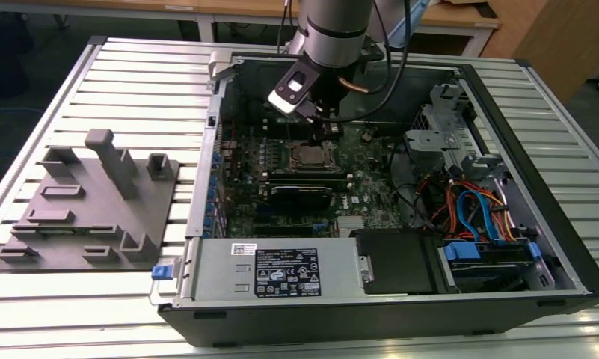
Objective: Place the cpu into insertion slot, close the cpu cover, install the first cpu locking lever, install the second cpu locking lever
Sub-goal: 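Install the first cpu locking lever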
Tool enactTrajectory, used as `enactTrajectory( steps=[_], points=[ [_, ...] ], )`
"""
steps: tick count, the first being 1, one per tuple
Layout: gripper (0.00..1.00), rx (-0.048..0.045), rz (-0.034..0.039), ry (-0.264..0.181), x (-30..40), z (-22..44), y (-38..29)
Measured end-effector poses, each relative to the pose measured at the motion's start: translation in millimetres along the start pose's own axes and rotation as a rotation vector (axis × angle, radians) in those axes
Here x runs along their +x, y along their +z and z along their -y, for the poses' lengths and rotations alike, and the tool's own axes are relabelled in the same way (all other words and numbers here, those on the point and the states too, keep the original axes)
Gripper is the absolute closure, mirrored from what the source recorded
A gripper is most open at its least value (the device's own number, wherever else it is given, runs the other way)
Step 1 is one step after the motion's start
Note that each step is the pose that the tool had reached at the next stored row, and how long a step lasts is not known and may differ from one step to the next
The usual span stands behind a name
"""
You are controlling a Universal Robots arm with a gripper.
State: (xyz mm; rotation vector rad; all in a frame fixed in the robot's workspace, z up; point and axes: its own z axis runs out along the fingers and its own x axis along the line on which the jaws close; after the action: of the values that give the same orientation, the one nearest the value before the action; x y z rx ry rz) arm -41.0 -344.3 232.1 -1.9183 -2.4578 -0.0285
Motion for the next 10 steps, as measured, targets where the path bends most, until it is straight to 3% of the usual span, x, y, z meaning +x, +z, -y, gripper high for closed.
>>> enactTrajectory(
  steps=[10],
  points=[
    [0.9, 0.0005, -0.0011, -0.024, -0.1, 0.1, 0.0]
  ],
)
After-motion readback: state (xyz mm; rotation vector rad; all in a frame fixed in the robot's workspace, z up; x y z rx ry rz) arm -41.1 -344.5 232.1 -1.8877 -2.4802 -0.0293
